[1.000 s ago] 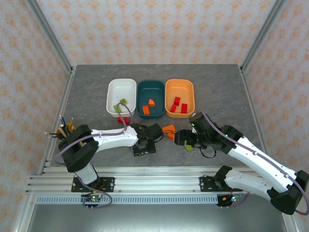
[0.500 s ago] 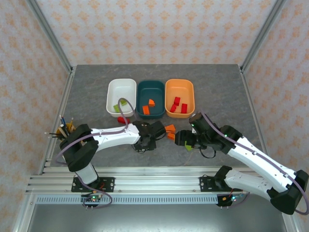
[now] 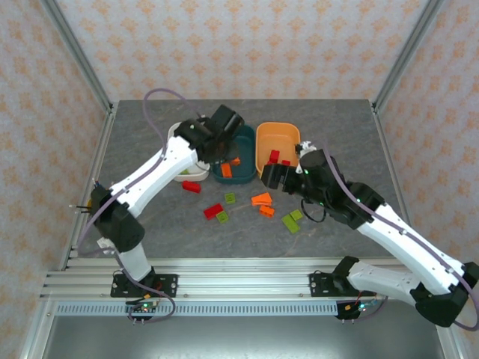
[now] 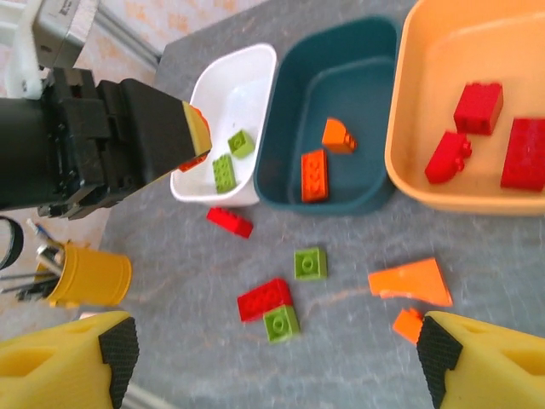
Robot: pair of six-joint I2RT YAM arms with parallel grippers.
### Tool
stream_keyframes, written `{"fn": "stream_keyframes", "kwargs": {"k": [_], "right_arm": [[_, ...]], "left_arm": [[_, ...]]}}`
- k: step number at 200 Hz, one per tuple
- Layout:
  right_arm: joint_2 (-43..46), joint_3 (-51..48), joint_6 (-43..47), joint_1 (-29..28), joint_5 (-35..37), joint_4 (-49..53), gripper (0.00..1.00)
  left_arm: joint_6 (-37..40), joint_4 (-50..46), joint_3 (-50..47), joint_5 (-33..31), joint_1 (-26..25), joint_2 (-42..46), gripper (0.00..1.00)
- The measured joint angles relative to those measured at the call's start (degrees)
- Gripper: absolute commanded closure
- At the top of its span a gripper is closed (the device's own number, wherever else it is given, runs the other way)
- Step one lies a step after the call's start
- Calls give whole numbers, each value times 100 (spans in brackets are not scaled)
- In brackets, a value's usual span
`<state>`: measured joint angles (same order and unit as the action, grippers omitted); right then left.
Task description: Sort the legos into containers by color
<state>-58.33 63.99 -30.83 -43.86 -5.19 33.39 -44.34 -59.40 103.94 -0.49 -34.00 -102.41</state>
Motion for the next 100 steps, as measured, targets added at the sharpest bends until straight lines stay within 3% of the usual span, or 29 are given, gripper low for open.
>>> {"fn": "stream_keyframes", "kwargs": {"k": [41,100], "right_arm": [[-837,376,-22,358,90,-393,13],[-907,343,-227,669,24,-415,13]], "left_arm": [[533,-157,1141,155,382,-1488,70],[739,-173,1690,868,396,-2736,69]]}}
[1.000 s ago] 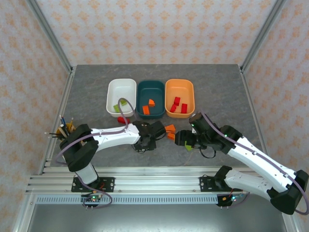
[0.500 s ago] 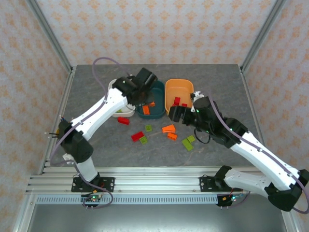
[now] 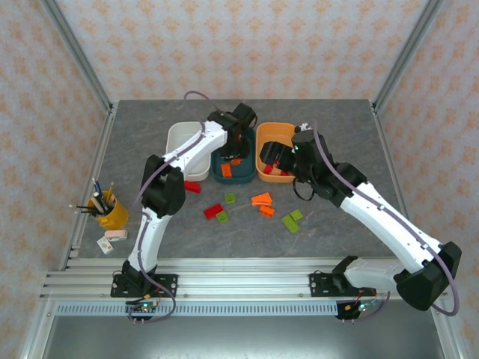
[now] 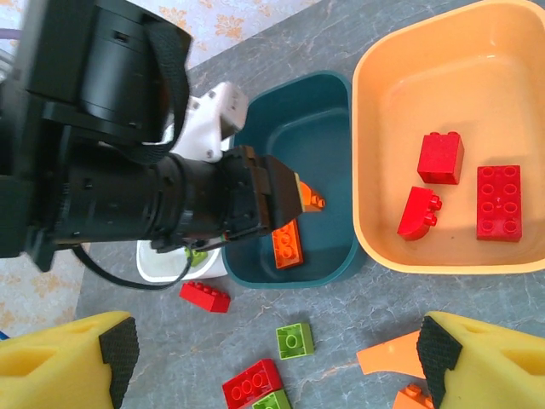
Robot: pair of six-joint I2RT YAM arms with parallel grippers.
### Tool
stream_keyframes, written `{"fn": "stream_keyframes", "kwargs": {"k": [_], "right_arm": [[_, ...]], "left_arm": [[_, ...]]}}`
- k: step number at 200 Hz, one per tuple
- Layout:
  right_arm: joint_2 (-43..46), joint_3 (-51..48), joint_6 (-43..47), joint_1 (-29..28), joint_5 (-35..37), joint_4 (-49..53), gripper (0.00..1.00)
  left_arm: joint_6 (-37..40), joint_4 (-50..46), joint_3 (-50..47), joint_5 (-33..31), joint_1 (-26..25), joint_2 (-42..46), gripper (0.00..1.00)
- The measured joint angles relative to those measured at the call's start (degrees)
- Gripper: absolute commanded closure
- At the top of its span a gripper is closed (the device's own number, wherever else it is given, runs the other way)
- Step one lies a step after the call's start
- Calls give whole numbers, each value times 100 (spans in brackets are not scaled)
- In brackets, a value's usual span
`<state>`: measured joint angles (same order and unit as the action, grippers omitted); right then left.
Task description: Sort the legos into containers by color
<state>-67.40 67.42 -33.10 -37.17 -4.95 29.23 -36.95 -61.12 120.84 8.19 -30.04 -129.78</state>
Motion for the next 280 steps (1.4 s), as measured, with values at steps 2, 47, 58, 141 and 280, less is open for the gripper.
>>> {"fn": "stream_keyframes", "kwargs": {"k": [2,47,58,141,280], "right_arm": [[0,-4,-11,0,-2,0,14],[0,-251,-184,0,-68,42,14],[0,-260,-205,0,-83,66,14],[-166,-262,-81,-11,-190,219,18],[-3947,1827,2577,-1840,-553,26,17]], "left_arm": [[-2,0,0,22,0,-20,69],[-4,7,-59,236,-33,-289,65],[-4,13,-122,291,-35,-289,63],[96,39,-260,341,-33,-275,38],[-1097,85,-5160,-1117,748,6535,24]]}}
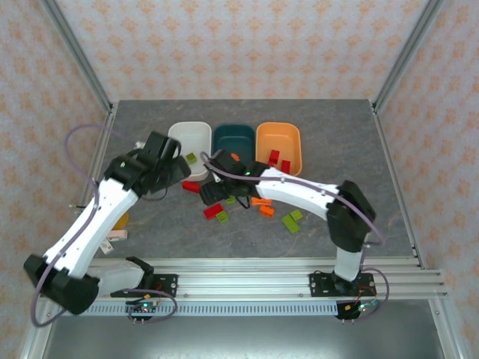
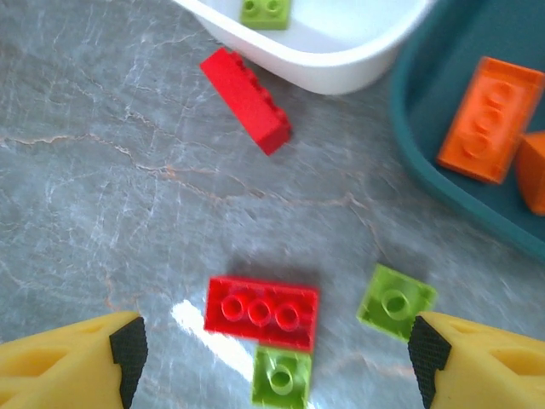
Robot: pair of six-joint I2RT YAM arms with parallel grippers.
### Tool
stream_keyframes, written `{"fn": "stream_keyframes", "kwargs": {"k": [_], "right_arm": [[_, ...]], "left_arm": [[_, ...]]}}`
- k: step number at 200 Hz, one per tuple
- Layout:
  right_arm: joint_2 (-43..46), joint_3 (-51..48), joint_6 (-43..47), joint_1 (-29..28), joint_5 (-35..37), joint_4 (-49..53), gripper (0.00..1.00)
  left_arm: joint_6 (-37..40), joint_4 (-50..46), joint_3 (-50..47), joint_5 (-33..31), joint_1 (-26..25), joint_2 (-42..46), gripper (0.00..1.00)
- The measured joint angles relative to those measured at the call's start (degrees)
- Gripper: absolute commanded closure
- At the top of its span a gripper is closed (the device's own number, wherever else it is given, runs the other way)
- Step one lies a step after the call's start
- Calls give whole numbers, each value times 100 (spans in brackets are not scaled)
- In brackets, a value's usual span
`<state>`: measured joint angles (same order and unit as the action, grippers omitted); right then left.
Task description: Sort the legos into containers by color
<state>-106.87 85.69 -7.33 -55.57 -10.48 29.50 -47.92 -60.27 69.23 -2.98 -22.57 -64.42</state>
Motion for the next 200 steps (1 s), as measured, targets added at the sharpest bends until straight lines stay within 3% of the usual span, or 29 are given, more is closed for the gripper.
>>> {"fn": "stream_keyframes", "kwargs": {"k": [26,63,139,200], "right_arm": [[-855,730,234,-81,61,98,17],[-1657,1316,426,-87,262,234,17],[-2817,2509,621,-92,533,422,23],[-3333,3257,763,-103,610,575,38]], "left_arm": [[-348,-212,-896,-186,2,1209,23],[-568,-514,-1143,-407,2,2382,24],[-605,-796,-1161,-444,2,2481,24],[-603,-944,-1167,-348,2,2636,25]]}}
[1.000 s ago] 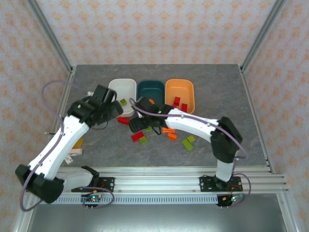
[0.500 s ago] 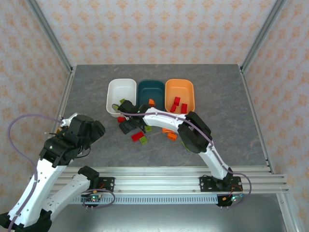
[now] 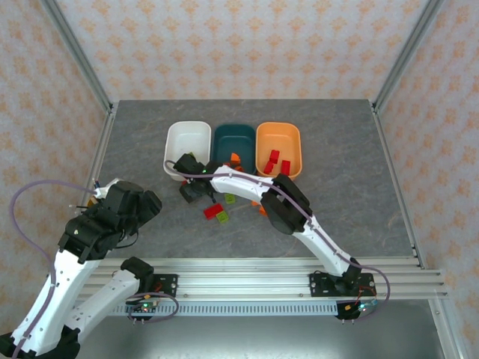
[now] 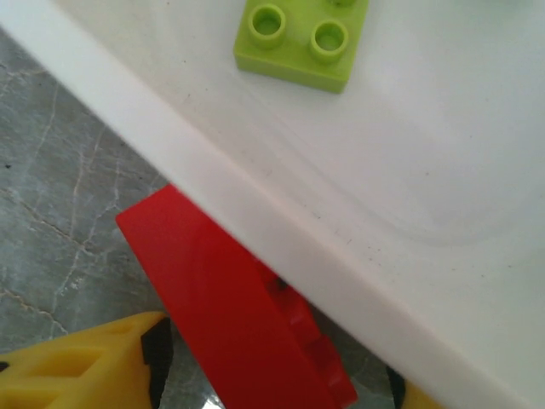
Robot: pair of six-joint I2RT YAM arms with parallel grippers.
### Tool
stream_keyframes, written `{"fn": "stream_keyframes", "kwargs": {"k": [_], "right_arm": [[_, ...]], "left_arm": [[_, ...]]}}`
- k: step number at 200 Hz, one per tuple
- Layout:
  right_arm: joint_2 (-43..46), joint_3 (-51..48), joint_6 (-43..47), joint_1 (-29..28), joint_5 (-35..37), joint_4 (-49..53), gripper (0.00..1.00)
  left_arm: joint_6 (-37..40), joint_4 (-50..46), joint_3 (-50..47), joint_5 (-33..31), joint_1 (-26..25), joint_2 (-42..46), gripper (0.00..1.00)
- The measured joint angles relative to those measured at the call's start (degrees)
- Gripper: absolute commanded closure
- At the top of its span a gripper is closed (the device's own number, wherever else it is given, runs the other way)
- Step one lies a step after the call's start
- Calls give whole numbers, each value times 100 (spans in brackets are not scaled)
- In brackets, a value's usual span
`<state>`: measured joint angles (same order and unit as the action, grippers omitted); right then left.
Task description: Sort the legos into containers by color
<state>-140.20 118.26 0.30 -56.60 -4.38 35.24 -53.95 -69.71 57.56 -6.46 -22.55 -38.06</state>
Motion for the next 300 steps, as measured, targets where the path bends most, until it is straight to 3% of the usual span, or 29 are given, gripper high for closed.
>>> {"fn": "stream_keyframes", "kwargs": {"k": [81,121,166,195,223,262,300], "right_arm": [[-173,262,33,-127,-2,50,83],[662,-938,-131,-177,-50,-109,87],[2909,-2411,-638,-35,9,-173,87],[4332,-2940,-1106,787,17,-289,86],[4741,-3294,-1521,1965,4,-326,86],[3991,-3182,-1834,2981,-140,-20,86],[2597,-2068,-1805,3501,-48,640,86]], "left_arm": [[-7,-35,-203,81,0,48,25],[11,177,-424,439,0,-13,25],[262,1132,-367,984,-402,-881,25],[457,1703,223,1054,-1040,-2013,24],[614,2277,822,1093,-1397,-3047,24],[822,2627,1805,1261,-1427,-4253,24],[949,2916,2496,1482,-1427,-5099,24]]}}
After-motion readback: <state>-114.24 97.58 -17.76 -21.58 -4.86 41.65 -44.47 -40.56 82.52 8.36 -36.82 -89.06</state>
